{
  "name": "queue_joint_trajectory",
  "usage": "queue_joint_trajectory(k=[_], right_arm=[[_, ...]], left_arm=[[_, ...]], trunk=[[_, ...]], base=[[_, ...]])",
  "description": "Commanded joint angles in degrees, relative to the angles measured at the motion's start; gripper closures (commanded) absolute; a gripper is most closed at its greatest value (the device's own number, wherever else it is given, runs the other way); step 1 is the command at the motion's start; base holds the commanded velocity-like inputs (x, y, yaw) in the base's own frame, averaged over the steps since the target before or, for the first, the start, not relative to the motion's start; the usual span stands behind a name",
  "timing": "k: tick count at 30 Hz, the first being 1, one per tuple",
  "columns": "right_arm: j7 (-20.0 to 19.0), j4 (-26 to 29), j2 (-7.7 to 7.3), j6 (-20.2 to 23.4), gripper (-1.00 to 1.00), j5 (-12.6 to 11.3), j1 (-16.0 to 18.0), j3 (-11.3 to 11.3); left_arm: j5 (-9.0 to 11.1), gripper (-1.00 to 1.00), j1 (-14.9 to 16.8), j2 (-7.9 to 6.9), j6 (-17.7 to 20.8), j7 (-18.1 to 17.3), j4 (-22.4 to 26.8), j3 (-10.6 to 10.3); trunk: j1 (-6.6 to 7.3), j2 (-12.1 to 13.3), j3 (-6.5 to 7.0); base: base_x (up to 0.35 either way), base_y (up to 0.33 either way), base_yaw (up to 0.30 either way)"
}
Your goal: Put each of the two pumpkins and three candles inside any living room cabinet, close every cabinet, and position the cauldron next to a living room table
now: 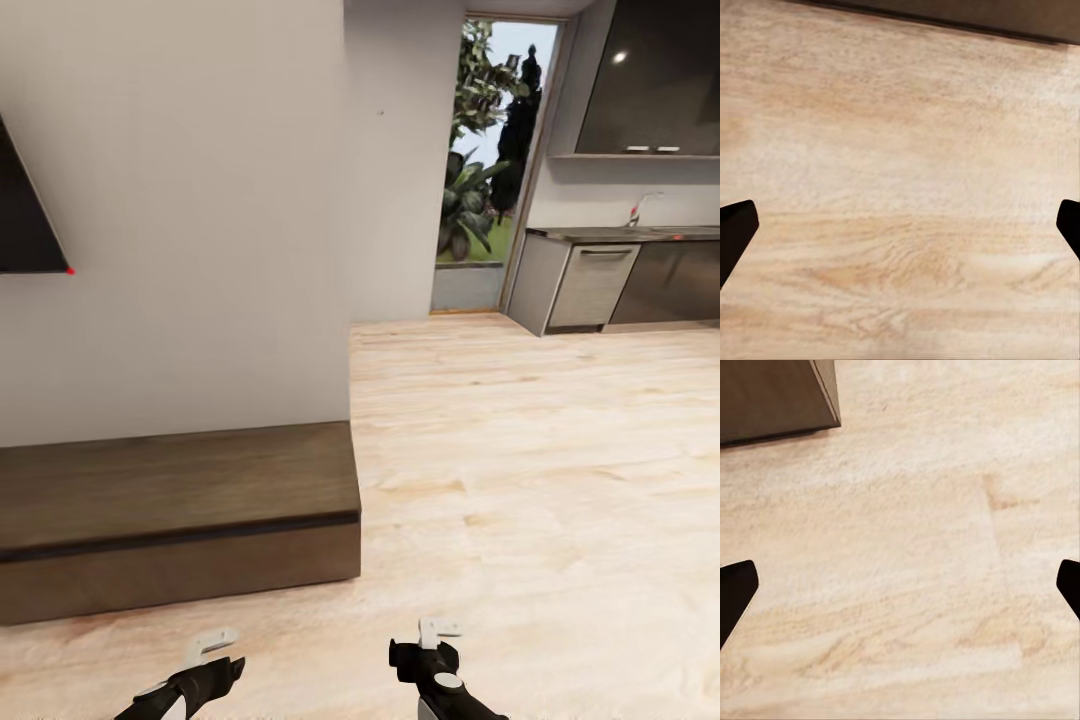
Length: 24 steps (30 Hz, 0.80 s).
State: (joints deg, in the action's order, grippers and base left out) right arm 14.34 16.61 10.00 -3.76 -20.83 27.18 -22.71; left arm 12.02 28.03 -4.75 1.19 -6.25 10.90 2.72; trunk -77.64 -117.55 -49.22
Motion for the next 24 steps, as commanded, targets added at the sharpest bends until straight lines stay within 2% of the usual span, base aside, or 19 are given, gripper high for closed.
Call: queue_joint_trajectory(k=[1,9,24], right_arm=[[0.3,-0.1,0.00,-0.3,-1.00,-0.6,0.1,-0.5],[0.4,0.0,0.00,-0.4,-1.00,-0.6,0.1,-0.5],[0.3,0.0,0.00,-0.4,-1.00,-0.6,0.1,-0.5]], left_arm=[[0.4,-1.00,0.0,0.00,0.1,-0.3,0.0,0.3],[0.4,-1.00,0.0,0.00,0.1,-0.3,0.0,0.3],[0.4,-1.00,0.0,0.00,0.1,-0.3,0.0,0.3]], trunk=[[0.02,0.0,-0.05],[0.02,0.0,-0.05],[0.02,0.0,-0.05]], base=[[-0.111,0.257,0.000],[-0.094,0.243,0.000],[-0.002,0.011,0.000]])
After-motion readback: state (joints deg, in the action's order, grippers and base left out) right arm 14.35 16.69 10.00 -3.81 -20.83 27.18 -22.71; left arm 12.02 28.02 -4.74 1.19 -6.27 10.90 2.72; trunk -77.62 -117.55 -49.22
